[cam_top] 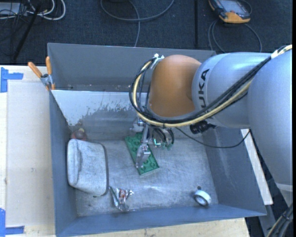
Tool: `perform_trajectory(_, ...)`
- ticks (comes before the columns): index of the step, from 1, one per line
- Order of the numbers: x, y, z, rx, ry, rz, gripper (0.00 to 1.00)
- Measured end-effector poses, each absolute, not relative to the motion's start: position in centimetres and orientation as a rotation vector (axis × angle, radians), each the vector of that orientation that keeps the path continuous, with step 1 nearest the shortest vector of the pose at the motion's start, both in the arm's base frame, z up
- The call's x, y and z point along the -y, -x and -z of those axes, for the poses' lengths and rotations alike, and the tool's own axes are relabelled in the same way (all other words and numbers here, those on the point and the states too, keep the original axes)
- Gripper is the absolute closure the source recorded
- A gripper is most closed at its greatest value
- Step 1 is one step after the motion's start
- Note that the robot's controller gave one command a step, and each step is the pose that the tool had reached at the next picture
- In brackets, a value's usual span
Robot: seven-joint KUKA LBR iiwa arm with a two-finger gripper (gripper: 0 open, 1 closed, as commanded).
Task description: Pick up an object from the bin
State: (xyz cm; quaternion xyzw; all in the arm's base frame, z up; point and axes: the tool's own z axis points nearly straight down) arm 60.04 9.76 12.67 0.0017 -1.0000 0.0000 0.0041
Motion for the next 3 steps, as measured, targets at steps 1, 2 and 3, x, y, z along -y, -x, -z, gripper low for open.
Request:
perform_trajectory(1,-6.3,-60.4,-8.6,3.150,-0.102,0.006,0.00)
perform_trajectory(2,-6.3,-60.5,-8.6,3.152,-0.096,0.008,1.00)
perform_trajectory(3,-7.7,-60.0,-25.1,3.106,-0.526,0.001,1.00)
